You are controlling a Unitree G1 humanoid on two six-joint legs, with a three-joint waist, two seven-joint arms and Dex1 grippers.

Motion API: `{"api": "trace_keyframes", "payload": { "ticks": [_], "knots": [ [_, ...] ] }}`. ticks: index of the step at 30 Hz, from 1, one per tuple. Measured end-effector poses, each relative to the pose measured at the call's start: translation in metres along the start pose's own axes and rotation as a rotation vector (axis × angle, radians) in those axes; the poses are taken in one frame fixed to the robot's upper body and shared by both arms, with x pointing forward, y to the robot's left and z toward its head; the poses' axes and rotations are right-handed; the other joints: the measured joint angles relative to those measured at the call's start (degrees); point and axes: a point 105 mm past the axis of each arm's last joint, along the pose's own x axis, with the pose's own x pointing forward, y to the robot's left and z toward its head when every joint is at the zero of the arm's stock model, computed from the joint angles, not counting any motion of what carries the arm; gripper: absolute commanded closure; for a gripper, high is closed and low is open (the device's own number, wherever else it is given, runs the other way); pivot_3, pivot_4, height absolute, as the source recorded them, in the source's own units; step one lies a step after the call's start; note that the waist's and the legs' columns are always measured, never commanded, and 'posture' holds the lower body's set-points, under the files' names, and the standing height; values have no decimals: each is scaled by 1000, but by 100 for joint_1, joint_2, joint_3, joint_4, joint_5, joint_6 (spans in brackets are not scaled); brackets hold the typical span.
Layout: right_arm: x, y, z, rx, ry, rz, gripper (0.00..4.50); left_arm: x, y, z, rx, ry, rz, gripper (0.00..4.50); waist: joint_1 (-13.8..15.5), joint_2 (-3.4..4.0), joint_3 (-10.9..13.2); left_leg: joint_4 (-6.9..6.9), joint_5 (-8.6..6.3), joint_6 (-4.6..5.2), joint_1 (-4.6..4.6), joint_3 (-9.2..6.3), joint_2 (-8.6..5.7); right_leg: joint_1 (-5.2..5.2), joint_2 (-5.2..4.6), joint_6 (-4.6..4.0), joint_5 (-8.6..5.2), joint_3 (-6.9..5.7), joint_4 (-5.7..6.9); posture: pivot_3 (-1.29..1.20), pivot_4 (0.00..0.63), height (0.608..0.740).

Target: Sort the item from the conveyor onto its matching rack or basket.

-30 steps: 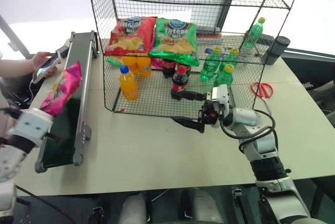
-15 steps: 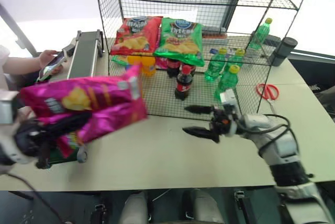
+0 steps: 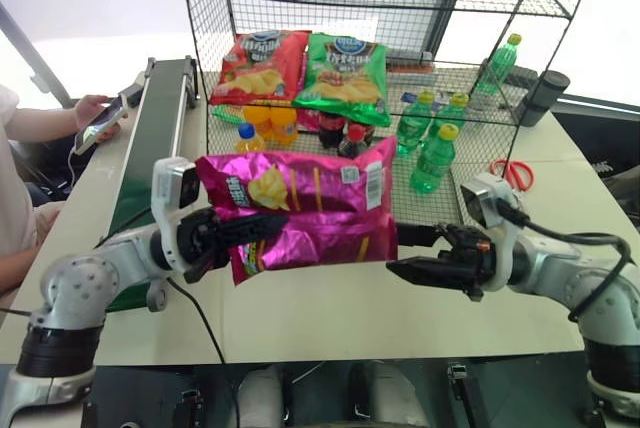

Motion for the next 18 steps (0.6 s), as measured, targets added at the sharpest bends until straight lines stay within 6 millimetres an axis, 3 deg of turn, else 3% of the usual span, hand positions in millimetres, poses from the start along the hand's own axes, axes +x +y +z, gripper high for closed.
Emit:
{"api": "trace_keyframes", "payload": {
  "ticks": [9,13,18],
  "knots": [
    [9,0,-5,43,11,-16,0,9,12,-19,-20,57,-21,4437,-2,-2,0,1,0,2,-2,0,-1,-1,-6,0,0,1,-1,0,150,740],
    [11,0,-11,71,41,-6,1308,14,13,-22,-6,56,-29,4500,-1,-3,1,1,-1,2,-3,-1,-1,-1,-7,0,0,1,-2,0,150,740],
    [13,-2,-18,66,75,-10,3969,15,15,-22,22,55,-12,4500,-6,-3,0,1,-1,3,-3,-2,0,-2,-6,0,0,1,-1,0,150,740]
  ]
}}
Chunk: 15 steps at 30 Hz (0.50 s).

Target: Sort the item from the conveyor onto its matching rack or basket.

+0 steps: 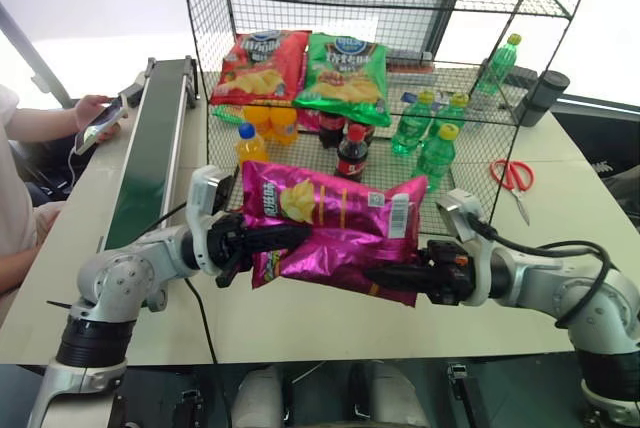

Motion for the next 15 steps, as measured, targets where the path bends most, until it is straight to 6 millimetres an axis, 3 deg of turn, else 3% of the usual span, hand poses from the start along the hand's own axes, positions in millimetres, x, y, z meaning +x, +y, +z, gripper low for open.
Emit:
{"api": "trace_keyframes", "payload": {
  "ticks": [1,4,11,15],
  "knots": [
    [0,-2,-1,-14,8,-7,4438,0,1,0,-3,3,7,4500,2,0,0,0,0,0,0,0,0,0,0,0,0,0,0,0,150,740],
    [-1,-5,-2,-48,23,-27,4500,-4,4,-1,-17,7,38,3687,3,-1,0,0,0,0,-1,0,0,0,0,0,0,0,0,0,150,740],
    [-29,-26,-7,-170,55,-216,4500,-28,13,1,36,39,159,31,17,-1,0,0,-1,1,-3,1,-1,-1,-1,1,-1,-1,-4,0,150,740],
    [-59,-33,8,-328,-11,-402,4500,-37,26,3,158,33,253,31,23,-2,1,0,-1,1,-4,2,-3,0,-4,2,-1,-1,-5,0,150,740]
  ]
}}
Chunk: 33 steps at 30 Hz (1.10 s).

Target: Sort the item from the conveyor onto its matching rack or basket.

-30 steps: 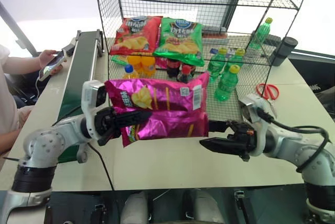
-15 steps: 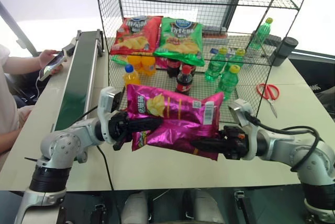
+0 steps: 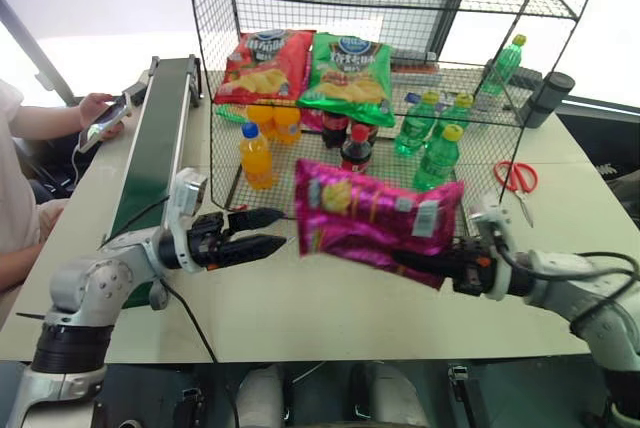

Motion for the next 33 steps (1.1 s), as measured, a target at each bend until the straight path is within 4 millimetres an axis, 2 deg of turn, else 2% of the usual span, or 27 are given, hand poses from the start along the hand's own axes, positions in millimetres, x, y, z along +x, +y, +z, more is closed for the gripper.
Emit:
{"api": "trace_keyframes", "payload": {
  "ticks": [2,5,10,14,20,26,29,33],
  "knots": [
    [-12,-6,24,-116,-82,-86,4500,3,11,5,122,-35,63,31,-2,1,1,0,0,0,1,0,0,1,0,0,0,0,0,0,150,740],
    [-25,2,61,-306,-172,-169,4500,11,18,18,276,-77,105,31,-8,-3,-1,-1,0,-1,2,-2,5,2,3,0,0,-2,0,0,150,740],
    [-43,-2,93,-464,-281,-312,4500,28,18,22,333,-123,86,31,-16,-3,-1,-1,0,0,4,1,3,3,2,1,1,0,1,0,150,740],
    [-60,-25,123,-734,-315,-552,4500,45,21,25,360,-138,66,31,-15,-3,-1,1,1,0,5,3,-8,4,2,2,1,0,2,0,150,740],
    [-60,-62,109,-1229,51,-711,4500,56,21,22,396,-140,61,31,-28,-4,-1,-2,25,-41,6,13,-15,0,2,10,-4,3,5,0,150,740],
    [-59,-87,129,-1595,242,-865,4500,60,21,24,418,-159,85,31,-45,-2,0,-1,32,-52,12,15,1,1,1,10,-4,6,10,0,150,740],
    [-50,-100,132,-1675,305,-899,4500,61,20,24,430,-184,114,31,-54,-3,0,-1,33,-54,12,15,2,2,2,11,-4,6,10,0,150,740],
    [-28,-120,122,-1646,345,-916,4500,65,18,23,452,-221,158,31,-61,-3,1,-1,36,-59,11,15,3,1,2,10,-4,5,11,0,150,740]
  ]
}}
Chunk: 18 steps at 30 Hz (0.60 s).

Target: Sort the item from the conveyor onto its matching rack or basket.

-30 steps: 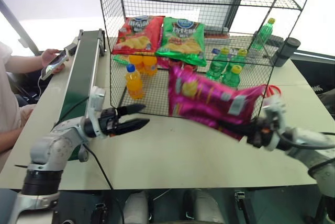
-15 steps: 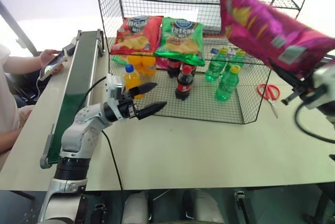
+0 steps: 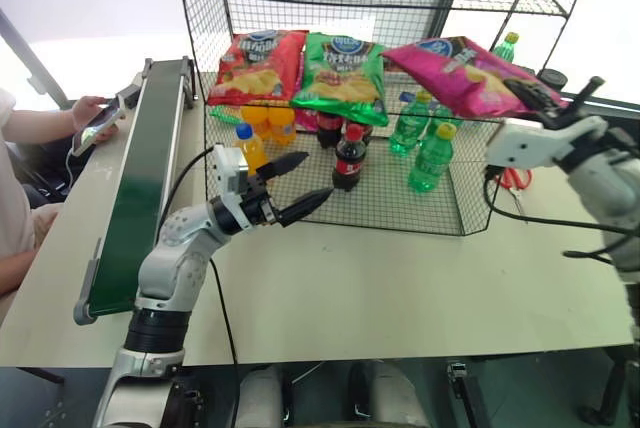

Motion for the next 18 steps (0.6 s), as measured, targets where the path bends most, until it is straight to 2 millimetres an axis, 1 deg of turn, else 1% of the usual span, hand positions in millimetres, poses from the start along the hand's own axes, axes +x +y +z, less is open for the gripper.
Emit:
{"api": "trace_keyframes", "payload": {
  "ticks": [2,3,5,7,11,14,16,17,18],
  "knots": [
    [9,1,-3,8,27,-12,4500,1,-1,1,6,-6,12,31,-1,2,1,0,0,0,-1,1,0,0,0,0,0,0,0,0,150,740],
    [13,-3,-6,17,46,-29,4500,2,-2,2,7,-12,14,31,5,2,1,0,0,0,-2,0,0,0,0,0,0,0,-1,0,150,740],
    [18,-10,-17,22,100,-62,4500,2,-4,3,7,-26,31,31,26,2,1,0,0,0,-2,-1,-1,3,-1,0,0,-1,-3,0,150,740],
    [19,-10,-25,23,136,-70,4500,3,-6,2,2,-34,44,31,39,1,1,0,0,0,-3,-4,-1,5,-1,0,0,-4,-7,0,150,740],
    [28,1,-23,64,147,-37,4500,7,-9,4,8,-42,47,31,9,1,1,1,0,0,1,-2,-1,6,-1,0,0,-3,-2,0,150,740],
    [35,2,-22,81,159,-30,4500,8,-11,4,16,-38,47,31,-9,2,1,3,1,-1,2,-2,0,6,-1,-1,1,-3,1,0,150,740],
    [37,2,-23,94,168,-33,3495,8,-11,4,25,-33,46,0,-13,2,1,4,1,-1,2,-2,0,7,-1,-1,1,-2,1,0,150,740],
    [37,2,-26,103,181,-31,3217,8,-11,4,27,-31,46,0,-8,1,1,4,1,-1,1,-3,0,7,-1,-1,1,-2,0,0,150,740],
    [37,3,-28,118,190,-27,2757,8,-11,3,27,-29,48,0,3,1,1,4,1,-1,0,-4,0,7,-1,-1,1,-3,-1,0,150,740]
  ]
}}
